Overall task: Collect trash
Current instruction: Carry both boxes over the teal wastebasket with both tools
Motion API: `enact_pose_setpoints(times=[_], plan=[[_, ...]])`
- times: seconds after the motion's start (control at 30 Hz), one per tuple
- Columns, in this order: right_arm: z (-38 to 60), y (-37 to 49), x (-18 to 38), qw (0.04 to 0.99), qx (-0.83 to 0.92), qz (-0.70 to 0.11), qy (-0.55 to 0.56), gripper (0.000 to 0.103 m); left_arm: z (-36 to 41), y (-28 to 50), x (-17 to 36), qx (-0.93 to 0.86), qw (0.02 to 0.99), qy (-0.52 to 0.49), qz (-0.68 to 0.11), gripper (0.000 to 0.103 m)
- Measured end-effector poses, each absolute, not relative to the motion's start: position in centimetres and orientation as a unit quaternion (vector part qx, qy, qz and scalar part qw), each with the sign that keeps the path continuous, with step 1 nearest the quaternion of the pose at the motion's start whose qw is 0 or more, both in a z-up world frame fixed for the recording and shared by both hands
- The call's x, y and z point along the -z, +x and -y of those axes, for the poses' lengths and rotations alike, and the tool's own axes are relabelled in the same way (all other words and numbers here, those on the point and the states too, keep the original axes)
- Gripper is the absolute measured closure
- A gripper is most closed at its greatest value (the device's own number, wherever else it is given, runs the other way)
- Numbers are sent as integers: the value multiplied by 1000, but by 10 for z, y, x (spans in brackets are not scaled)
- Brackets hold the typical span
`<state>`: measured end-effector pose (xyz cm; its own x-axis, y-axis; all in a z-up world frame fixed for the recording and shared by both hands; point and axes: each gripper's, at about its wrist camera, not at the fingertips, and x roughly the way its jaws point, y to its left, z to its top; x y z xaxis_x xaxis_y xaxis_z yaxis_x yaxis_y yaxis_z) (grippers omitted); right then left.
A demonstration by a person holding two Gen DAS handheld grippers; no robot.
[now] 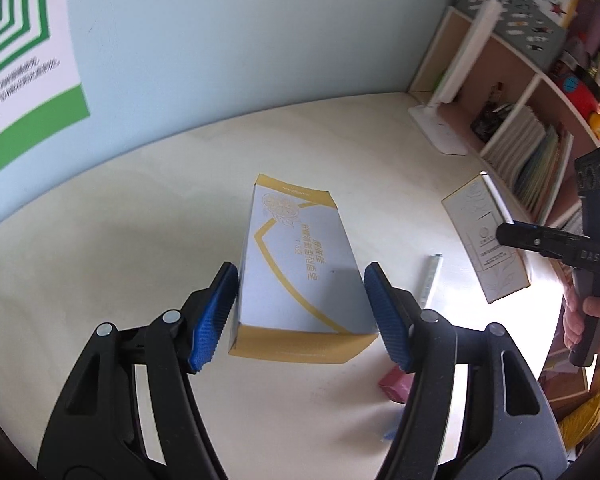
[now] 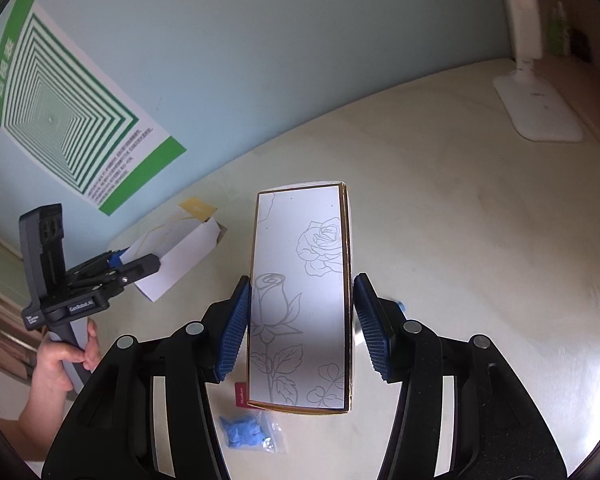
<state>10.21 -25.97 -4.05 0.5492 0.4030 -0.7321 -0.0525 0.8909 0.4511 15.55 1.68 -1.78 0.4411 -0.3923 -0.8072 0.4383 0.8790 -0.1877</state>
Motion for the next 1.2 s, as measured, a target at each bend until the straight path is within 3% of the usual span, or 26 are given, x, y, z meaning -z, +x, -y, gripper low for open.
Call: enact_pose_setpoints(times=[0.6,1.2], plan=[[311,-26,33,878,-10,-410,248,50,88,78,6,388,802,118,-438,40],[375,-209,64,848,146,-371,349,50,221,-35,37,546,687,205,-434,40]])
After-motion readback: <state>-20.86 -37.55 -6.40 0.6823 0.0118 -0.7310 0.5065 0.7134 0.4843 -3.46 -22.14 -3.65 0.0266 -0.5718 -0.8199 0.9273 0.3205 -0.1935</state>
